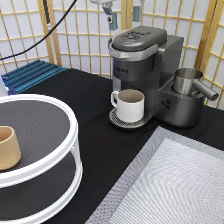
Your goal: Make coffee
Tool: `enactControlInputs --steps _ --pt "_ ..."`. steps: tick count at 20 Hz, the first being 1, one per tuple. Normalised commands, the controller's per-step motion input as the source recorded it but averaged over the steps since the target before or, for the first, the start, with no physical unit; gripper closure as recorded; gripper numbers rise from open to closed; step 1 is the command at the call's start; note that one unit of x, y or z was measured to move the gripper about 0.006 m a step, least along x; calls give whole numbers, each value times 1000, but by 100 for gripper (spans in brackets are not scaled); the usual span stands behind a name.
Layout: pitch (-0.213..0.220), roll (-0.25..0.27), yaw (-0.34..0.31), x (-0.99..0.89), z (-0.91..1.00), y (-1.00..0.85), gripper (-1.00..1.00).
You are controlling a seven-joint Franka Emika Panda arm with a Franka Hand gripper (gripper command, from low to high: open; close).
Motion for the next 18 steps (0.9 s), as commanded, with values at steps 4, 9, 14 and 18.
enactControlInputs --steps 4,9,14,18 --pt "0 25 72 -374 -159 19 -100" --pt "0 2 0 46 19 47 -100" --pt "0 3 -5 203 -81 0 -100" --pt "0 0 -5 237 -129 0 -100"
